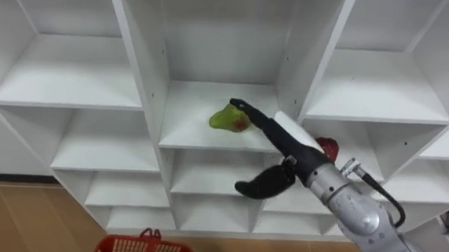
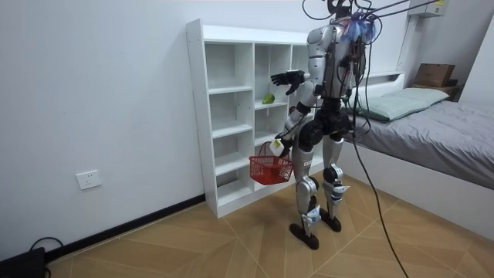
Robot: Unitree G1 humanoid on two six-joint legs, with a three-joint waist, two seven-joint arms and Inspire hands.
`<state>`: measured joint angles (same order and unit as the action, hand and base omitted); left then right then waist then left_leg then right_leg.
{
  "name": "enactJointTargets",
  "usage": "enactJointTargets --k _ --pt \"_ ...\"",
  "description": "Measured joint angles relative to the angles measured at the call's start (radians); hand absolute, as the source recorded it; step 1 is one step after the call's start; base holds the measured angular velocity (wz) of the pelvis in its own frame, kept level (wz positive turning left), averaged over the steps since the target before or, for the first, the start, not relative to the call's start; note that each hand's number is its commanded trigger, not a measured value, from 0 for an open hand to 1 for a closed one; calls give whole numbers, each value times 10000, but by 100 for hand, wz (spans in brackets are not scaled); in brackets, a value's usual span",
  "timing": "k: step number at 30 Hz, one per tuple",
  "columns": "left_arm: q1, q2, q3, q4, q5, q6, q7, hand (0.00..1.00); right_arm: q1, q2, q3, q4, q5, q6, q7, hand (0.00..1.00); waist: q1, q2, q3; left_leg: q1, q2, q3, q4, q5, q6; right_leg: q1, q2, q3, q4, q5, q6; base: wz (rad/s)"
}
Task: Collect fruits from the closet
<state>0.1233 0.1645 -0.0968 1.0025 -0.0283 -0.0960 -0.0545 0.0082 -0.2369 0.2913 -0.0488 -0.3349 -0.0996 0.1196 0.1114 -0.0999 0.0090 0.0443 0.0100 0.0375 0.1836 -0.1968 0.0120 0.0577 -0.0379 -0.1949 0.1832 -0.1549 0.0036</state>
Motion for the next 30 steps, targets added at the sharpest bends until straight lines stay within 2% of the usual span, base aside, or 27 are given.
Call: enactJointTargets --k 1,5,8,13,15,17,21,22,24,30 --pt "12 0 47 0 5 0 -23 100 -84 -15 -99 -72 90 -55 -76 0 62 -87 -16 12 -1 -21 -3 1 -1 24 5 5 -1 0 0 8" --pt "17 79 196 -2 37 0 -65 100 -398 -32 -311 -63 356 -133 -283 0 133 -356 32 24 -13 -202 22 1 -3 127 7 -94 -21 0 0 12" --pt "54 42 382 -52 427 11 -97 100 -584 -111 -523 -5 875 -151 -554 0 308 -402 39 17 -40 -263 37 1 0 154 -19 -181 -20 1 0 6" --pt "257 126 675 -530 838 14 -3 100 -868 -462 -612 108 1519 -160 -815 0 354 -381 91 86 -53 -442 37 1 -3 355 -12 -318 -150 1 0 12" --pt "399 129 889 -709 1000 15 6 100 -994 -480 -645 107 1570 -160 -883 0 355 -393 97 79 -53 -504 37 5 -11 384 -11 -412 -159 0 1 10" --pt "517 168 1074 -780 1083 21 3 100 -1159 -538 -716 222 1618 -163 -960 0 362 -485 106 49 -50 -594 37 17 -31 397 -10 -563 -161 0 2 12" --pt "561 353 1135 -793 1094 36 25 100 -1607 -743 -722 933 1816 -144 -1168 0 455 -700 86 1 -39 -740 43 36 -60 402 10 -645 -167 0 2 12" --pt "560 383 1134 -793 1096 75 32 100 -1733 -770 -722 1190 1879 -147 -1187 0 521 -761 49 -3 -41 -796 70 37 -61 414 9 -712 -161 0 2 10" --pt "547 411 1132 -793 1101 101 32 100 -1964 -784 -722 1597 1903 -140 -1226 0 559 -800 25 -33 -50 -851 141 36 -61 419 1 -799 -160 0 2 12" --pt "462 417 1247 -794 1105 302 -11 100 -2726 -792 -724 2479 1934 -90 -1323 0 666 -878 46 -151 -87 -1021 226 35 -61 441 -12 -832 -162 0 2 9"
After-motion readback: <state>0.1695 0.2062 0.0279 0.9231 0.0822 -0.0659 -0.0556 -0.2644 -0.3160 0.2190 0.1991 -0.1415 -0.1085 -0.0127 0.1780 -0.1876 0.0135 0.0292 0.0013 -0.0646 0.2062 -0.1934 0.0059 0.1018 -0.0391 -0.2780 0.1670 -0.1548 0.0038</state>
